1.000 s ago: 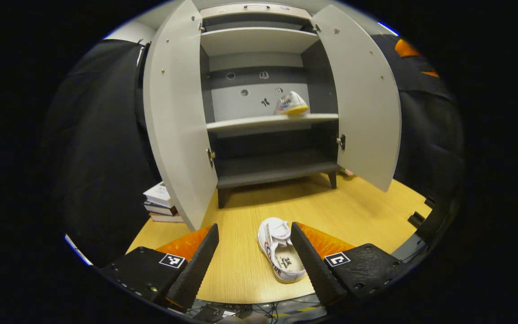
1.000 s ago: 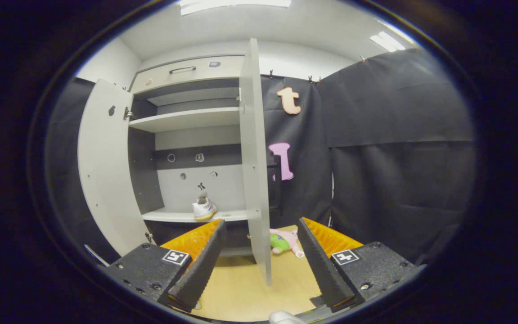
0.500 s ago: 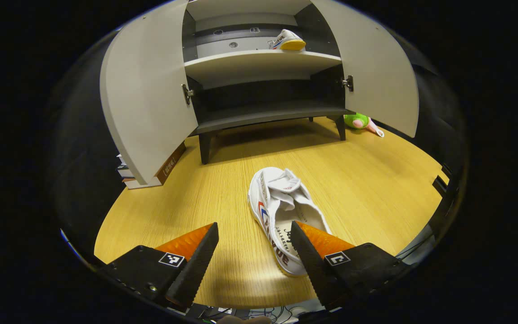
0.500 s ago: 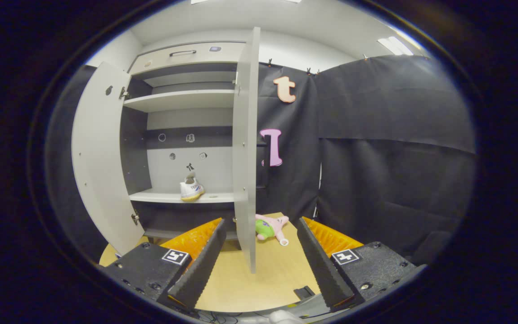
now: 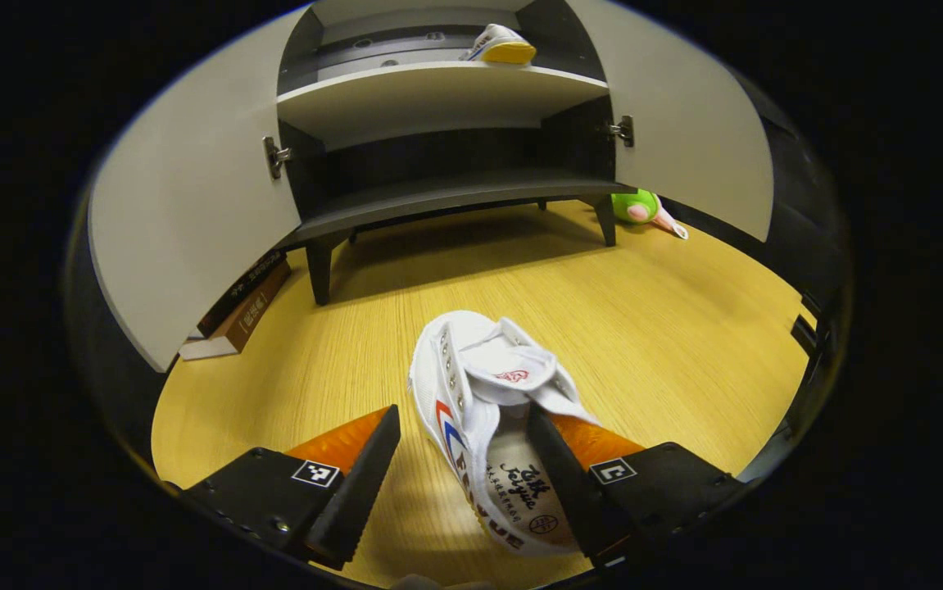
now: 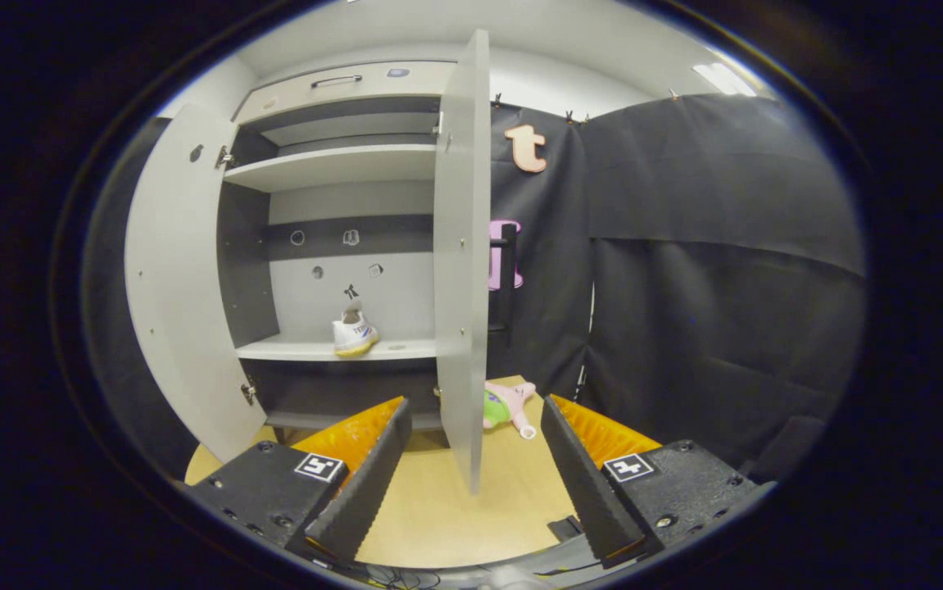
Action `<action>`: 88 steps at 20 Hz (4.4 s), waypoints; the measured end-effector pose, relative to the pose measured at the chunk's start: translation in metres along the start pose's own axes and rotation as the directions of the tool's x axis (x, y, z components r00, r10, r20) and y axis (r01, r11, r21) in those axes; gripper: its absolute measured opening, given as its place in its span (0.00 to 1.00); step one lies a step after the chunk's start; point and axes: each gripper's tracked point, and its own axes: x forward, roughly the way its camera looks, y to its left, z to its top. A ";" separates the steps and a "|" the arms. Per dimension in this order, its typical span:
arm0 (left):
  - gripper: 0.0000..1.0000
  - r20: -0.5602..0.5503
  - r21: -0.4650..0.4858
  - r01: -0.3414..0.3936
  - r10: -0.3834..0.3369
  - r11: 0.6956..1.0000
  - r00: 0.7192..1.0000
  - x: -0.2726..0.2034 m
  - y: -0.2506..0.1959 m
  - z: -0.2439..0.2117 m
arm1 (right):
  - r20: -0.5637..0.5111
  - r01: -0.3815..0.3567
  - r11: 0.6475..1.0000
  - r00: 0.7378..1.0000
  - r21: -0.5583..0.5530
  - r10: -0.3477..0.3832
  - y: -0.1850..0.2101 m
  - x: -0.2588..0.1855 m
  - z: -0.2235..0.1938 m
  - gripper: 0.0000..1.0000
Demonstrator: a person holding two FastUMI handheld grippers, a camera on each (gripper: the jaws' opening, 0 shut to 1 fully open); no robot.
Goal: Grab one shoe with the right hand and put it into the shoe cabinet, grab the other shoe with the left hand and put it into the shoe cabinet; then close the right door with the right hand and the left door with the left hand.
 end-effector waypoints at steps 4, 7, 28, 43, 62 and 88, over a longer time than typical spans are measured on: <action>0.94 -0.016 -0.041 -0.064 0.063 0.997 0.998 0.013 0.028 0.006 | 0.021 -0.012 1.000 1.000 -0.014 0.012 0.007 0.011 0.011 1.00; 0.87 -0.030 -0.055 -0.054 0.053 0.997 0.998 0.023 0.024 0.009 | 0.008 -0.027 0.999 1.000 -0.018 0.028 0.012 0.018 0.009 1.00; 0.12 0.112 -0.064 -0.103 0.110 0.993 0.988 -0.050 0.037 0.188 | 0.111 -0.147 0.989 0.983 0.011 0.145 0.029 0.024 0.046 1.00; 0.11 0.333 -0.083 -0.217 0.233 0.973 0.914 -0.054 0.075 0.437 | 0.177 -0.240 0.971 0.955 -0.012 0.238 0.027 0.031 0.079 0.99; 0.40 0.163 -0.049 -0.244 0.248 0.969 0.955 0.058 0.101 0.472 | 0.117 -0.206 0.978 0.971 -0.030 0.208 -0.004 0.039 0.064 1.00; 0.96 0.582 -0.080 -0.213 0.219 0.974 0.783 -0.291 0.020 0.394 | 0.176 -0.108 0.994 0.978 -0.012 0.109 -0.080 0.066 0.081 1.00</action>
